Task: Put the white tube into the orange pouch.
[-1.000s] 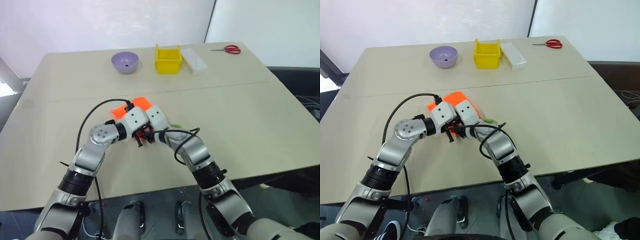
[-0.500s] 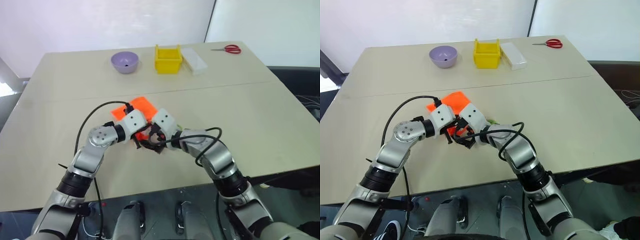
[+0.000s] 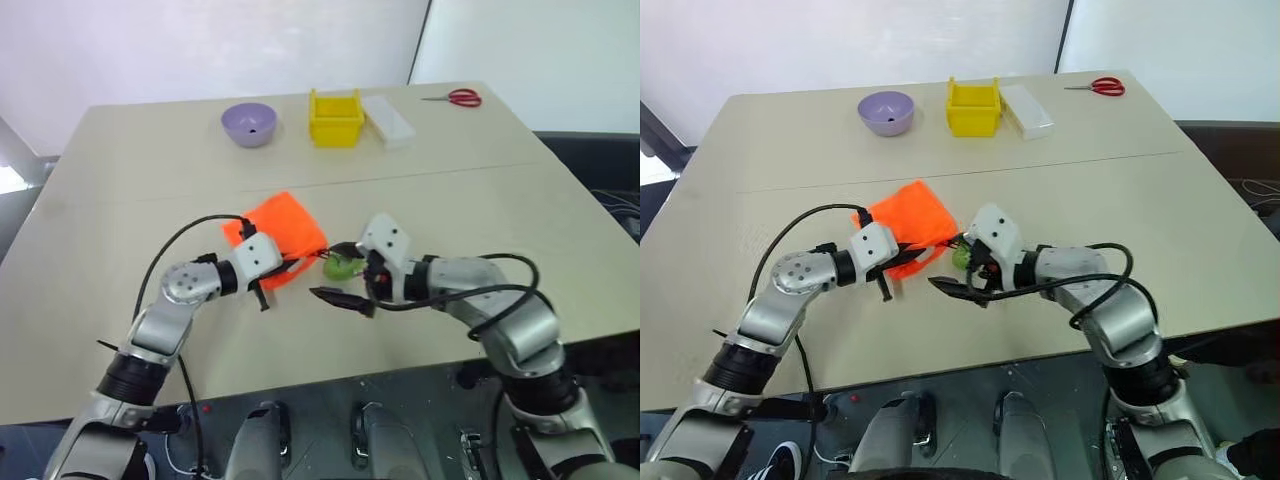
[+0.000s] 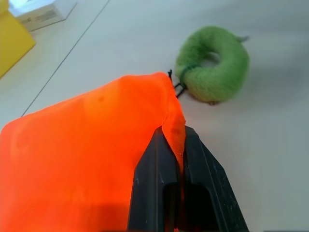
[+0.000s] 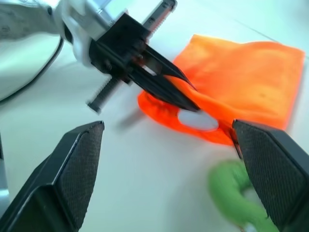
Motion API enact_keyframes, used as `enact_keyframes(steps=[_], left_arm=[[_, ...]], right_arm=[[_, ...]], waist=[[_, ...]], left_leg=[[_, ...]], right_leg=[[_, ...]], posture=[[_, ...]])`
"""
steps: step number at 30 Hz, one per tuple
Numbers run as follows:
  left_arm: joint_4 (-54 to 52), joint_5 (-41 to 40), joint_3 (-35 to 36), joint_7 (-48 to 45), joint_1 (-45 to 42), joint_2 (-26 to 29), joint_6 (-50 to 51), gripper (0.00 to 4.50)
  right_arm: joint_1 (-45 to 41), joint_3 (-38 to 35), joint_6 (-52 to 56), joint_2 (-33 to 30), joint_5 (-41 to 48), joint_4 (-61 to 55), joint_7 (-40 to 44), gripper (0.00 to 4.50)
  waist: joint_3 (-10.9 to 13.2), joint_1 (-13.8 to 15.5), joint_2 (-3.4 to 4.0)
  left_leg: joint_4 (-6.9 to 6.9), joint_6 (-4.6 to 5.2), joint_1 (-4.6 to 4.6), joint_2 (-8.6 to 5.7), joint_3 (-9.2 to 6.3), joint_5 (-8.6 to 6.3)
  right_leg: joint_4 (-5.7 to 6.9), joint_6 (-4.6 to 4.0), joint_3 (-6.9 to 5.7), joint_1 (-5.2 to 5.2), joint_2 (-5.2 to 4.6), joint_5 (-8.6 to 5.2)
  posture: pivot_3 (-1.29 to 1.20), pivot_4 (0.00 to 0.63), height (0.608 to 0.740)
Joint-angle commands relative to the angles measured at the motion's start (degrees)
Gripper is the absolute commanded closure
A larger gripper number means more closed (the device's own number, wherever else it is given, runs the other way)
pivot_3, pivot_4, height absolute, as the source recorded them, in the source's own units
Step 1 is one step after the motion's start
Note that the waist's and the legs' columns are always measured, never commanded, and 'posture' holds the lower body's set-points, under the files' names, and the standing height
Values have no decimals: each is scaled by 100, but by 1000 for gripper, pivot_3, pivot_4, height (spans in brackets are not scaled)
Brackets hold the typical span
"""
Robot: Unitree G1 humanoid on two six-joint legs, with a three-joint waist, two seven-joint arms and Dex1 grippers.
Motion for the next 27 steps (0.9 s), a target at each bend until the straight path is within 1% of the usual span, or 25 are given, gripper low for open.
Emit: enact_keyframes(steps=[1,3,7,11,16,20,21,23,24,26,27], left_arm=[[-15,54,-49,-50,18,9,-260,4500],[61,127,-107,-29,1,-10,-336,4500],[59,151,-151,-27,-76,-73,-376,4500],[69,152,-145,-12,-97,-99,-343,4500],[49,188,-138,9,-62,-89,-349,4500],[12,211,-140,28,-49,-91,-340,4500],[2,203,-134,36,-40,-99,-339,4500],[-7,211,-129,47,-25,-98,-348,4500],[-16,160,-100,35,-1,-102,-304,4500],[-13,148,-50,53,30,-76,-277,4500],[-10,118,-8,79,42,-85,-250,4500]], right_arm=[[64,-97,-710,-167,-451,529,-228,52],[85,-9,-976,-87,-593,772,-355,52],[174,460,-1288,21,-799,891,-261,52],[66,704,-1495,81,-1120,1204,-362,52],[-78,693,-1307,361,-1124,1460,-483,52],[31,1028,-1090,146,-1320,1552,-255,52],[39,1075,-1065,97,-1353,1563,-212,279],[46,1105,-1106,75,-1386,1553,-178,941],[-1,1036,-1060,127,-1387,1578,-254,1500],[-56,957,-1065,137,-1419,1609,-312,2435],[-76,943,-1097,113,-1480,1643,-350,2989]], waist=[[0,4,0],[0,2,0],[0,1,0],[0,0,0],[0,1,0],[0,12,0],[0,6,0],[-1,10,0],[-1,12,0],[-1,9,0],[-1,7,0]], left_leg=[[0,0,0,-1,2,0],[0,-1,0,-2,6,0],[-3,12,0,-2,9,7],[-4,17,-2,-3,13,10],[4,16,0,-2,13,9],[3,15,-1,-1,9,9],[3,16,-2,-2,9,9],[2,17,0,-2,11,10],[2,17,0,-3,11,10],[3,17,1,-3,11,10],[4,16,2,-3,11,10]], right_leg=[[-1,-1,0,0,-3,1],[-2,-1,-1,0,-8,2],[-2,-1,-1,-3,-8,1],[-1,3,-1,-4,-5,0],[4,1,-1,-3,-5,2],[4,0,-4,-2,-7,2],[3,0,-3,-2,-8,2],[3,1,-3,-1,-9,1],[3,1,-4,-1,-9,1],[5,1,-4,0,-8,2],[5,1,-4,1,-8,2]], posture=[[0,150,740],[0,150,740],[0,150,740],[0,150,740],[0,150,740],[0,150,740],[0,150,740],[0,150,740],[0,150,740],[0,150,740],[0,150,740]])
